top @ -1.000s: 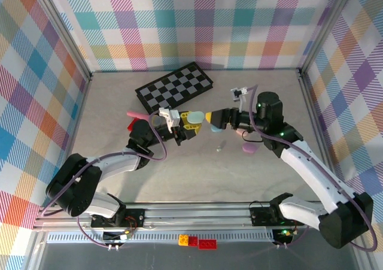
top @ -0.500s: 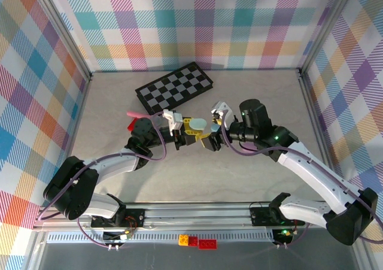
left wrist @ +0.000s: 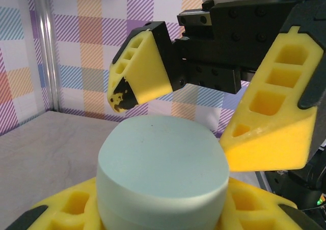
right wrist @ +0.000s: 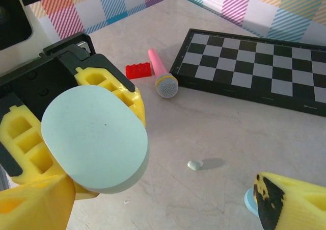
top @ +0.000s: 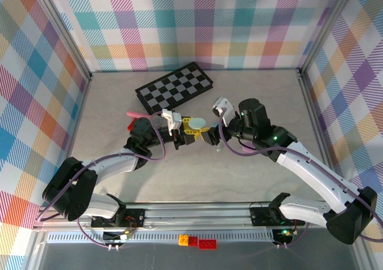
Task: Insert wireless bluetooth earbuds into charging case
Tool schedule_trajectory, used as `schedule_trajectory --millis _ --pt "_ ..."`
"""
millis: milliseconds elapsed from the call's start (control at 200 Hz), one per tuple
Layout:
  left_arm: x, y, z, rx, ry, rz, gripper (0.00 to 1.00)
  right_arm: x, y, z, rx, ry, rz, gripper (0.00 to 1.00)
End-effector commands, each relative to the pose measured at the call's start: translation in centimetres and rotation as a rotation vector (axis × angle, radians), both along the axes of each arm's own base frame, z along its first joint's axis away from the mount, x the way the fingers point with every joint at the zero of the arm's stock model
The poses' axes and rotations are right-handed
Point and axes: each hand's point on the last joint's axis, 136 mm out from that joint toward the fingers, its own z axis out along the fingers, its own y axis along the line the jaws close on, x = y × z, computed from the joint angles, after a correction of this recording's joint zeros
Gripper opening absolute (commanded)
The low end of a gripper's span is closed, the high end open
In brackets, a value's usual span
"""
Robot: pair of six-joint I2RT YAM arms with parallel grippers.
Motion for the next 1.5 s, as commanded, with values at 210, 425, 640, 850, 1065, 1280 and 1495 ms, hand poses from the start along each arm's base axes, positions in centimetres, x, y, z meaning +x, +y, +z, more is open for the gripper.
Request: schedule_trajectory --millis 210,425,640,850,1065,1280,1495 --pt "-0.9 0.5 0.5 -0.01 -0.064 -0.008 0.35 1.4 -0.2 3.7 0.107 -0.058 -0.087 0.89" --pt "-0.8 0.8 0.4 -0.014 -0.066 0.009 0.35 2.0 -0.1 3.4 0.124 -0.032 -0.118 0.89" --pt "-0.9 1.1 0.1 -0.012 -0.063 0.018 0.36 2.9 0.0 2.7 0.109 0.057 -0.169 0.89" --pt "-0.4 1.6 -0.1 -0.022 -0.048 0.034 0.36 1.9 0.5 3.0 0.135 0.078 -0.123 0.9" --pt "0.5 2.9 0.0 -0.049 -0.038 0.074 0.35 -0.2 -0.6 4.1 0.252 0.083 -0.068 0.91" --pt "0.9 4.0 0.1 -0.056 -0.042 0.118 0.36 2.2 -6.2 -0.3 0.447 0.294 -0.337 0.91" --pt "0.9 4.5 0.4 -0.06 -0.041 0.13 0.36 2.8 -9.1 -10.8 0.351 0.65 -0.563 0.88"
